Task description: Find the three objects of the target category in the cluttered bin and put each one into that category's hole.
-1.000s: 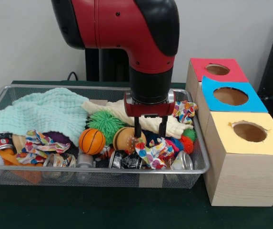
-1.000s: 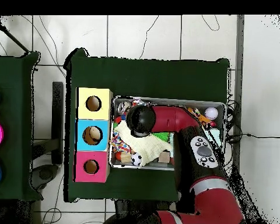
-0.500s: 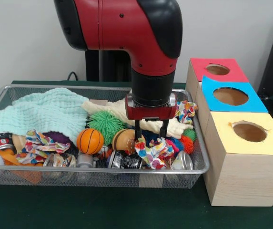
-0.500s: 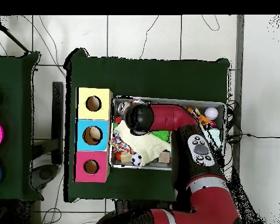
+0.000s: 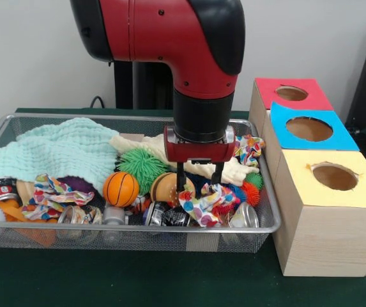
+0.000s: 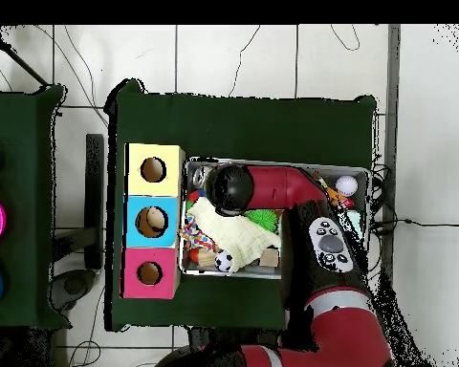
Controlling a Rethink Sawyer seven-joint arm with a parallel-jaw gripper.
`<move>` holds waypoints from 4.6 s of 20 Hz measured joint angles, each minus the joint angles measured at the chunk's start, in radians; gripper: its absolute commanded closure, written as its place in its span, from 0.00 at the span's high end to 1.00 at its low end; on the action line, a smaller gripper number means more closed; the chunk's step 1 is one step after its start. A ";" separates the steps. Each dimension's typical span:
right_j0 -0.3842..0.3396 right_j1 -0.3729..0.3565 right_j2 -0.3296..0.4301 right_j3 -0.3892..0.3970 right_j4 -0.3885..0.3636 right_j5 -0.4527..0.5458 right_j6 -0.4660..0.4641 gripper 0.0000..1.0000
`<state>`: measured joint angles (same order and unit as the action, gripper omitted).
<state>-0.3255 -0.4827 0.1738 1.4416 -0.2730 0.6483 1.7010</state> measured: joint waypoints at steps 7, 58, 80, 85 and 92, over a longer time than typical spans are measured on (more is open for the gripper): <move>0.000 -0.012 0.000 0.000 0.009 -0.020 0.000 1.00; 0.000 -0.103 -0.004 0.083 0.047 -0.222 0.000 1.00; -0.006 -0.044 -0.004 0.082 0.045 -0.224 0.000 0.00; -0.010 -0.045 -0.004 0.082 0.045 -0.229 0.000 0.00; -0.011 -0.058 -0.004 0.083 0.045 -0.231 0.000 0.00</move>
<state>-0.3365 -0.5408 0.1697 1.5246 -0.2278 0.4174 1.7014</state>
